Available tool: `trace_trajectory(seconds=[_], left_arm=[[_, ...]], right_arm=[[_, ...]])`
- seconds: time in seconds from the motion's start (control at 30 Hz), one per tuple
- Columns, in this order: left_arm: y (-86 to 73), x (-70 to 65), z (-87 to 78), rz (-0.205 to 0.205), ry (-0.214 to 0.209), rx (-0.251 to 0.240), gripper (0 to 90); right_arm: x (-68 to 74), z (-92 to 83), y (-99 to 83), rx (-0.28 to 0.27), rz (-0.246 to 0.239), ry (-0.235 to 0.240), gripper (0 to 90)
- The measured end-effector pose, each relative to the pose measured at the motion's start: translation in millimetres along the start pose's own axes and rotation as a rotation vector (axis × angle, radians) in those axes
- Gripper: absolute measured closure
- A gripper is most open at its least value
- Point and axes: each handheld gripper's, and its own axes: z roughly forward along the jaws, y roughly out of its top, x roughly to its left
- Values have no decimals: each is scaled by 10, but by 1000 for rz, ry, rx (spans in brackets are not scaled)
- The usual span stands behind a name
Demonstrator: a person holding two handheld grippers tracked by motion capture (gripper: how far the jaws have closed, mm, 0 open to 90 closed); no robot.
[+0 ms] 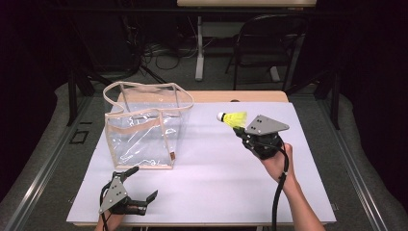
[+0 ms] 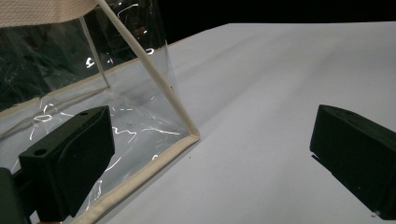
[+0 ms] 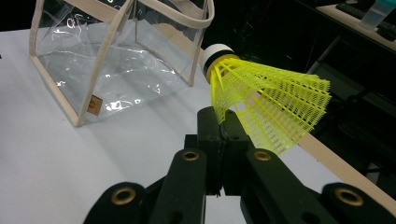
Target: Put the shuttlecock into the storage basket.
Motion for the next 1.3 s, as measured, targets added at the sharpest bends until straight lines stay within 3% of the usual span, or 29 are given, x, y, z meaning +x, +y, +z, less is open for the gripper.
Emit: trace_trajectory(seconds=[1.3], left_arm=[[-3,0,0,-4,-2,1,0]], right_arm=[[-11,218,297,-5,-38,25,893]])
